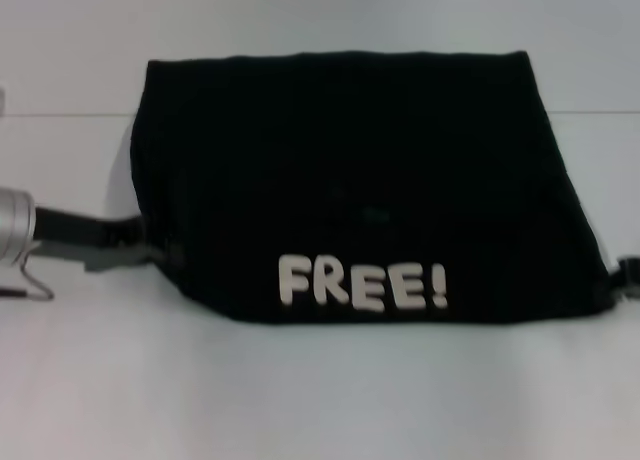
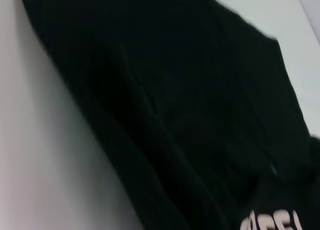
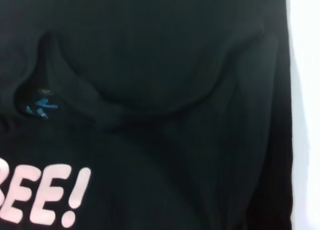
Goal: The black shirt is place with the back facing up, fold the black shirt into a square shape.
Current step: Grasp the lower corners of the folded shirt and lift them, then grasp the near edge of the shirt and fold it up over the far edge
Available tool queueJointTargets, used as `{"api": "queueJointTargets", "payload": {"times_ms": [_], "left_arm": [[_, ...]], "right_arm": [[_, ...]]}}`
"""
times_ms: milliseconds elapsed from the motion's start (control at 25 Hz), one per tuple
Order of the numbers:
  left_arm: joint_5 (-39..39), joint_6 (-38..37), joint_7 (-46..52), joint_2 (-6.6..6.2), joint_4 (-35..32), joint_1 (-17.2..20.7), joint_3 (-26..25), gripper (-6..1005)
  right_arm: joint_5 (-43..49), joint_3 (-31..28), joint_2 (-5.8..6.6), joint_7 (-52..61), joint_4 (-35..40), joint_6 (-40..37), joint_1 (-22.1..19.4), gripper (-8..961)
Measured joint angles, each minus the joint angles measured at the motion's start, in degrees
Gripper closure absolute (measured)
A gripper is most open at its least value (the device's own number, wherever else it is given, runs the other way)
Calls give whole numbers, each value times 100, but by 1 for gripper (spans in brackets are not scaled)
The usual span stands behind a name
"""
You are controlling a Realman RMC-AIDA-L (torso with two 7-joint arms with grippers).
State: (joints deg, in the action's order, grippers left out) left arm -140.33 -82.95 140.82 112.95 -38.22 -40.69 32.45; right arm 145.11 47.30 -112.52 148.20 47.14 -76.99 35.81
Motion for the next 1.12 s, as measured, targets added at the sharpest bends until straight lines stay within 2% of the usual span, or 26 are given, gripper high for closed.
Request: {"api": "queueJointTargets", "payload": {"times_ms": [240, 400, 680, 800, 880, 1000, 1120], "left_arm": [[-601, -1482, 19, -1, -264, 49, 8, 997], [-909, -2462, -183, 80, -348, 194, 79, 998], [-1141, -2791, -341, 122, -422, 324, -40, 997], [-1075, -2805, -412, 84, -532, 316, -338, 997], [-930, -2812, -426, 8, -593, 286, -676, 997], [-700, -2740, -388, -113, -613, 198, -1168, 998], [-589, -2183, -100, -172, -545, 44, -1437, 998]], "right_arm": [[274, -114, -159, 186, 910, -1561, -540, 904], [290, -184, -224, 81, 1230, -2299, -851, 904], [290, -652, -237, -298, 1162, -2684, -969, 904], [142, -949, -192, -410, 1156, -2779, -900, 904], [-23, -1254, -135, -513, 1176, -2880, -818, 904], [-302, -1718, 1, -613, 1133, -2891, -619, 903], [-640, -2106, 153, -651, 905, -2560, -350, 903]]}}
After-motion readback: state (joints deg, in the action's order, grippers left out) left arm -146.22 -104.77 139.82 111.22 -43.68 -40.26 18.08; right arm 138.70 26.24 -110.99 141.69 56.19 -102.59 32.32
